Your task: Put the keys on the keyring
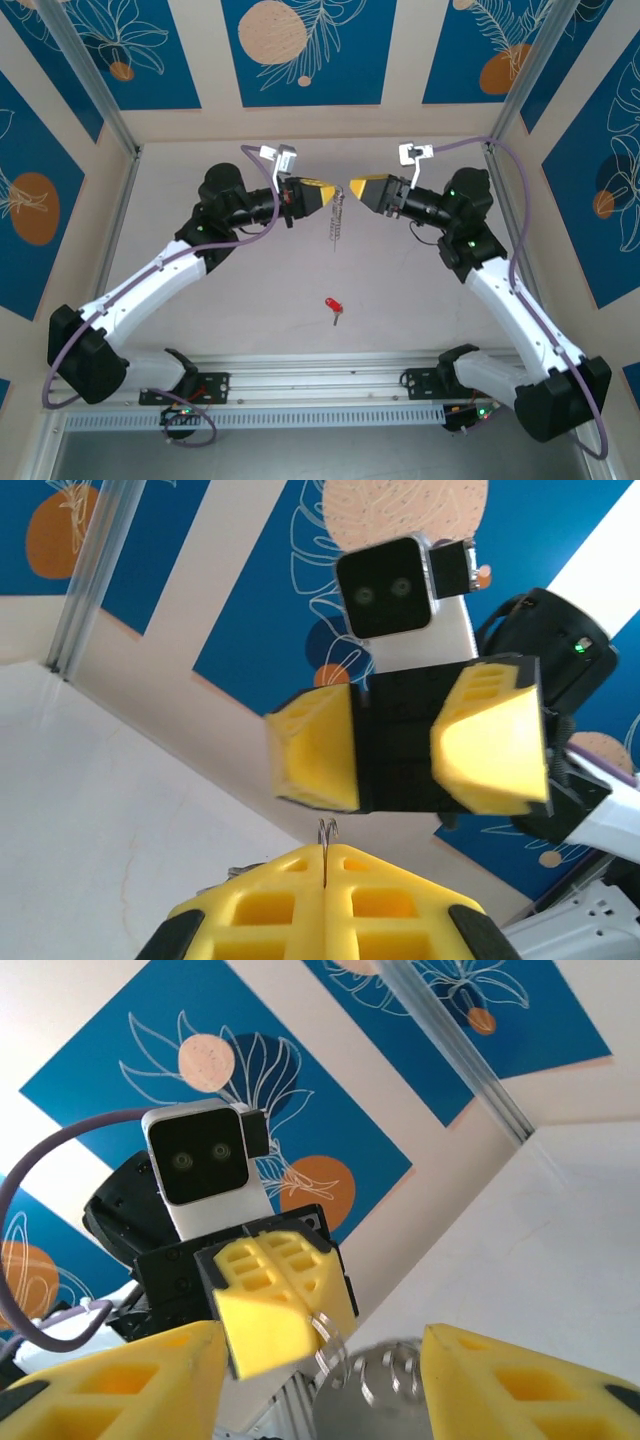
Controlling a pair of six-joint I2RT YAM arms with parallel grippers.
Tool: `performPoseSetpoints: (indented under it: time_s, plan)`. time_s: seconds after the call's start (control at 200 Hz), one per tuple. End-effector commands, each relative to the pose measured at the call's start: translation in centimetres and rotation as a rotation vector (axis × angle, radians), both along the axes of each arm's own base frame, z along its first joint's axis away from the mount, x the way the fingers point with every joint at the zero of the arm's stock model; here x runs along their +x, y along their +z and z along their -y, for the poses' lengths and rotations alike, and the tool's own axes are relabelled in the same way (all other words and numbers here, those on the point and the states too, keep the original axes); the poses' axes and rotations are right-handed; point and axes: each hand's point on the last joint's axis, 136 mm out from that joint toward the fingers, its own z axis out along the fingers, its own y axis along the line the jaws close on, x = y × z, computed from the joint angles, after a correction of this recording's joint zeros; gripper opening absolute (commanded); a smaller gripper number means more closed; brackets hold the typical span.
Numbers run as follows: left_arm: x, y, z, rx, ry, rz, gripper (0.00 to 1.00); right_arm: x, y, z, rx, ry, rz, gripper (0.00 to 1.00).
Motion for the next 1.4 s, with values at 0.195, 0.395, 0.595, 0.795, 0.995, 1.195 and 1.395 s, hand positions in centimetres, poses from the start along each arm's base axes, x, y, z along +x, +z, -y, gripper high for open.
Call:
performPoseSetpoints:
  time_s: [0.195,0.395,0.595,0.795,0.995,1.195,1.395]
  plan:
    - [-1.7,-1.5,-2.0,0.099,0.063,0.076,0.00,-3.8,-13.7,2.1,-0.204,-0.088,-0.421,0.63]
    - [-2.3,-2.5,-3.4,0.154,0.107,0.097,0.00,-7.1,-24.0,2.7,-0.460,-0.123,-0.655,0.62]
    - [-2.9,-3.2,-4.4,0.173,0.136,0.100,0.00,-8.6,-31.0,2.9,-0.595,-0.159,-0.829,0.55]
    - [-3.1,-3.7,-4.6,0.178,0.140,0.099,0.00,-8.7,-33.6,1.7,-0.724,-0.171,-0.870,0.47]
    - [-2.8,-3.9,-4.7,0.185,0.159,0.104,0.00,-7.9,-35.2,0.4,-0.831,-0.194,-0.883,0.43]
    - [-1.9,-4.2,-5.4,0.223,0.220,0.134,0.00,-7.3,-36.1,-0.9,-0.868,-0.202,-0.885,0.41]
    - [-1.6,-4.9,-5.7,0.256,0.248,0.151,0.00,-6.6,-36.7,-1.8,-0.879,-0.210,-0.886,0.39]
